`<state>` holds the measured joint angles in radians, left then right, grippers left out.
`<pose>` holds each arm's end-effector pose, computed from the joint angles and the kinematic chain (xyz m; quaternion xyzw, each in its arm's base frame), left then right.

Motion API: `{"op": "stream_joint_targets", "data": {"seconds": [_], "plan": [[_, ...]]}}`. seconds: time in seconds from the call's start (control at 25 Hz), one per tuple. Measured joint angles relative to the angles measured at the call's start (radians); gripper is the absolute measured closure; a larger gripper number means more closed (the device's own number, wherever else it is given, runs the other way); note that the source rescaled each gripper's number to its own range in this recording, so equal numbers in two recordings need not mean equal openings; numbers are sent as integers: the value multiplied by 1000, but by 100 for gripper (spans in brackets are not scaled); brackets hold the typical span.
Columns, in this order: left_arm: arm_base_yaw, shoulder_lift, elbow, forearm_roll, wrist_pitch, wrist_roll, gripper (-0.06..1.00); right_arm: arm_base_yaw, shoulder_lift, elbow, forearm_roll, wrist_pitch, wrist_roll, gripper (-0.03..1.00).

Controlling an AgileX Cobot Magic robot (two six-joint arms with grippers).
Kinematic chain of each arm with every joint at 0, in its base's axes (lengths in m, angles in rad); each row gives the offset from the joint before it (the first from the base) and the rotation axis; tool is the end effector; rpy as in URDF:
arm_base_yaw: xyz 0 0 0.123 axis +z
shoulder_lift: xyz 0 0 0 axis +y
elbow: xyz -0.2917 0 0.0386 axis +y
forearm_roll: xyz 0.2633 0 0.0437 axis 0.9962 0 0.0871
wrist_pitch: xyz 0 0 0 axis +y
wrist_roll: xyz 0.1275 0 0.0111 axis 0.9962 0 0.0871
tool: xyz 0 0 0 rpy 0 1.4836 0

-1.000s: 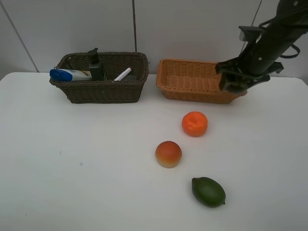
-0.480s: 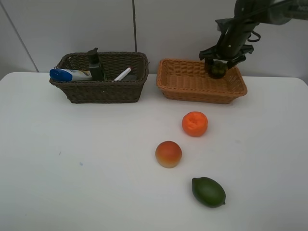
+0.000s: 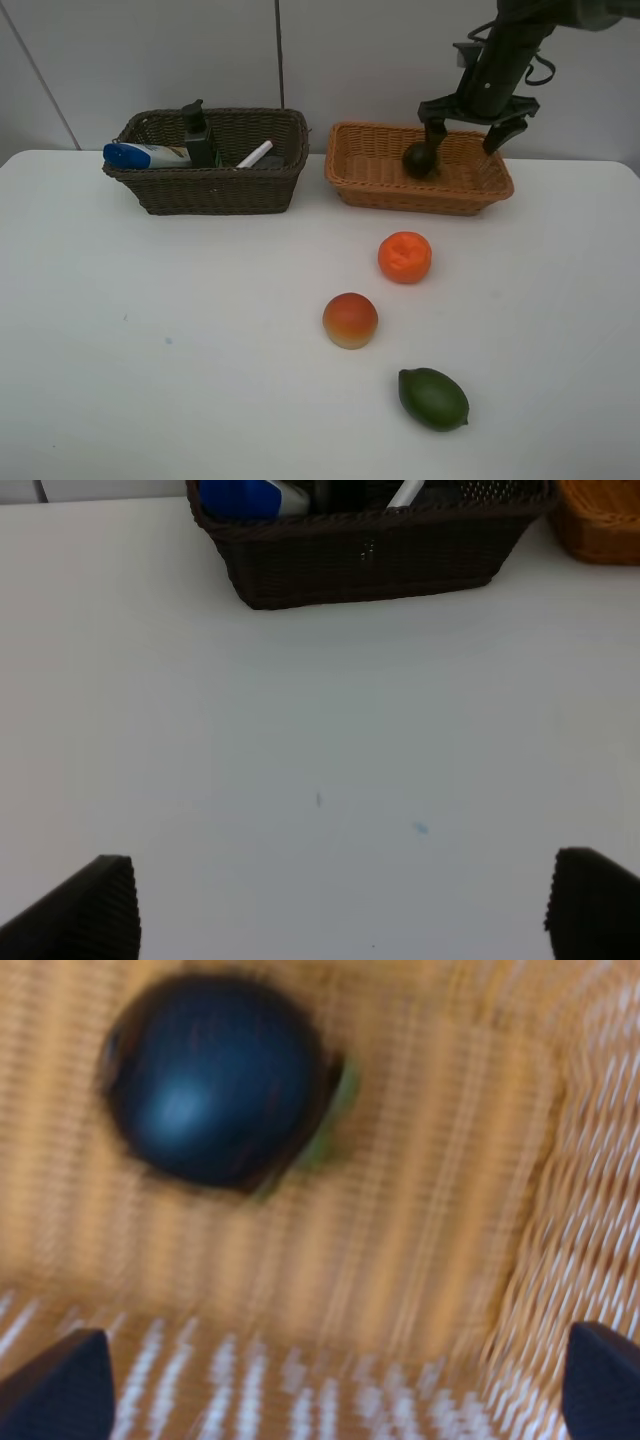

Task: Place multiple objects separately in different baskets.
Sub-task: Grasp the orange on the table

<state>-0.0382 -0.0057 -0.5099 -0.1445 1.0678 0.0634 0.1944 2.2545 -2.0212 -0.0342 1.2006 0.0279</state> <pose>0.0287 -0.0173 0.2713 0.0467 0.8475 -0.0655 0.5247 0.5001 0.0943 0.1817 -0.0870 0.9898 -0.0040 0.1129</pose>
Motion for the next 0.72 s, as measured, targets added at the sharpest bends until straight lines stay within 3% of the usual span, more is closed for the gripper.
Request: {"op": "stream_joint_targets", "data": {"seconds": [0.24,0.72], "plan": [[0,0,0,0,0,0,-6,36,-86,77,86,13,0,-3],[0,0,0,0,0,0,-6,216,-163,451,65,11,-17,-3]]}}
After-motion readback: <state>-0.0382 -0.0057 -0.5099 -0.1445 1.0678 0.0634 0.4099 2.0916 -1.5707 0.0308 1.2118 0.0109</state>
